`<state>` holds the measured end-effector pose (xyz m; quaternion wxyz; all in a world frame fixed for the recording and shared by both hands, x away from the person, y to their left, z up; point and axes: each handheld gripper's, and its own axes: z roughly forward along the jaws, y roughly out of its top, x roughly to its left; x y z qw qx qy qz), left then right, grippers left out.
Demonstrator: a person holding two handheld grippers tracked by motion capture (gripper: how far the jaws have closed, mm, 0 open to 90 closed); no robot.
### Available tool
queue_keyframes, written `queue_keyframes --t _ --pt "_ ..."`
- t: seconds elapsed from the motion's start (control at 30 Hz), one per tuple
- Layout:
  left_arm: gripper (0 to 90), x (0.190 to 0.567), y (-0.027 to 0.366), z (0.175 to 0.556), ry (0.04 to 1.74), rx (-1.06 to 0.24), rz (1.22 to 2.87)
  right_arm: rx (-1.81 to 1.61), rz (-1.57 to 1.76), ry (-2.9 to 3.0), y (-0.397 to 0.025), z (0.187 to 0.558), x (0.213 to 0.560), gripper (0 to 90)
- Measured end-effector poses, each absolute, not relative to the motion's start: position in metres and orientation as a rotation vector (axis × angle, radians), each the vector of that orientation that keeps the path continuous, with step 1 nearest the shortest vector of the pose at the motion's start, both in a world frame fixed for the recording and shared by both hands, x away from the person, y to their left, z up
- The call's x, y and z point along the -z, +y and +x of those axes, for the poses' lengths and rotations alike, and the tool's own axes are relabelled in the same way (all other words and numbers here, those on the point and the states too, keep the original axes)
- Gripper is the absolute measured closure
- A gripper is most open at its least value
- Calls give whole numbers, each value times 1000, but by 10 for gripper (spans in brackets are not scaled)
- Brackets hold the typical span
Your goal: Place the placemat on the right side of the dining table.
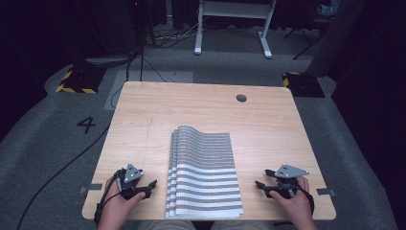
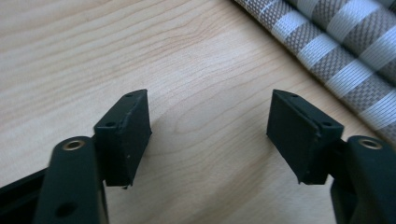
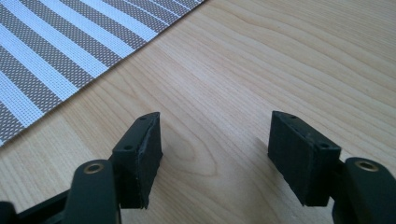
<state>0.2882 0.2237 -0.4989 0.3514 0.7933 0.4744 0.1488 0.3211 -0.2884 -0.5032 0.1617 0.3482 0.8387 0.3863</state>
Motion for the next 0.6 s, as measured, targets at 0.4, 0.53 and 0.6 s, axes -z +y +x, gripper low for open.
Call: queue_keyframes --t 0.4,0.53,0.6 --pt "334 446 198 271 1164 -411 2080 -1107 999 2392 -288 322 503 354" --pt "333 428 173 270 1081 -413 2100 -1105 1007 2385 -288 322 503 353" --pt "336 427 169 272 1059 -416 2106 -1104 1010 2384 -288 322 503 353"
